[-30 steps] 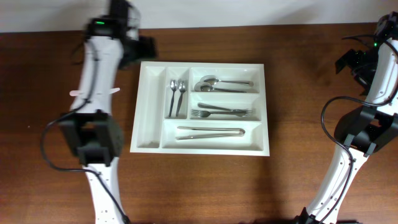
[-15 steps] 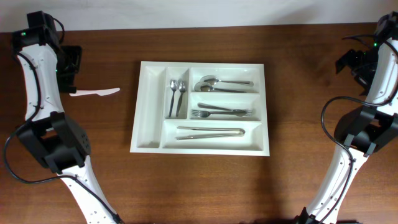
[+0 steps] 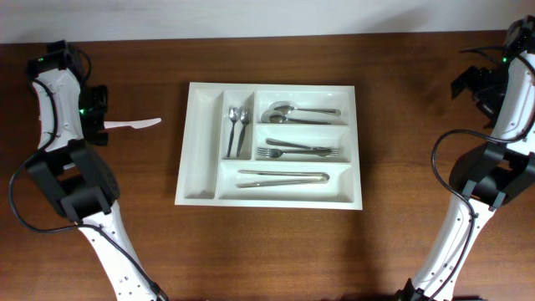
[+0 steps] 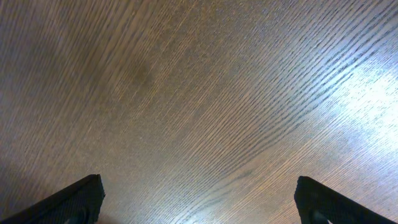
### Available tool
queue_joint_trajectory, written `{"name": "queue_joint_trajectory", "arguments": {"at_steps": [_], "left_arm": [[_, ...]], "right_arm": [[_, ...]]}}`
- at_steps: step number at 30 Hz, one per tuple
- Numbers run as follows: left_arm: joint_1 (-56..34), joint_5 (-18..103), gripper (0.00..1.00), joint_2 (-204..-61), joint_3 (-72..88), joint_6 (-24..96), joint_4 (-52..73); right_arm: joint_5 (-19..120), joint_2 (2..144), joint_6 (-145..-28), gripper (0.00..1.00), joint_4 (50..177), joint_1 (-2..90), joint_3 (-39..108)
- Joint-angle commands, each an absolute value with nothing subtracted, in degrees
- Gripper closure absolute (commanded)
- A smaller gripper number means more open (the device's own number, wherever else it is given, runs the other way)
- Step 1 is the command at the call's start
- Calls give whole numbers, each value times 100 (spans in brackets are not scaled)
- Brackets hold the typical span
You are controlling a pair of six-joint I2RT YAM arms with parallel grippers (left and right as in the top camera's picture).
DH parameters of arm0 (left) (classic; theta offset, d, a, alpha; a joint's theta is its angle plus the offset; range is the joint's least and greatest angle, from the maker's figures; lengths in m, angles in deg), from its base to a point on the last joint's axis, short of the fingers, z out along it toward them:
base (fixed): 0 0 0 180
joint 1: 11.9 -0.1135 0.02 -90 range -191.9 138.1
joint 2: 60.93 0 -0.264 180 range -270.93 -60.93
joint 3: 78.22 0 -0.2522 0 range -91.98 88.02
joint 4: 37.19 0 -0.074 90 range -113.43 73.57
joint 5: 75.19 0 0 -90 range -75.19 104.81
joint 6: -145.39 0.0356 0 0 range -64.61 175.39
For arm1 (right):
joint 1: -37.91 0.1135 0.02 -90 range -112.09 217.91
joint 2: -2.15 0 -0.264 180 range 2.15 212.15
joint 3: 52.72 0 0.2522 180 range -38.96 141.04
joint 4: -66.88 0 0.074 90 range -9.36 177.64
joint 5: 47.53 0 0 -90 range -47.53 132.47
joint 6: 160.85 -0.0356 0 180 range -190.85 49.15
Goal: Pack container
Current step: 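Move the left gripper to the white plastic knife and grasp it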
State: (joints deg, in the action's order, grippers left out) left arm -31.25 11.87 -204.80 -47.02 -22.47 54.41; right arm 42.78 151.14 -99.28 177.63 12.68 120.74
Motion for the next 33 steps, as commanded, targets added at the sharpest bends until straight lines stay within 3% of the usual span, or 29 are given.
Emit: {"name": "queue_joint_trajectory", "arguments": {"at_steps": [1, 33], "left_arm": [[-3267, 1106, 1, -20500, -4696, -2394, 5461], [-3366, 1546, 1, -21110, -4696, -2077, 5078]], "right_arm": [[4292, 14955, -9914, 1, 17772, 1277, 12174], [4292, 14955, -9914, 1, 17774, 1277, 12174]]}}
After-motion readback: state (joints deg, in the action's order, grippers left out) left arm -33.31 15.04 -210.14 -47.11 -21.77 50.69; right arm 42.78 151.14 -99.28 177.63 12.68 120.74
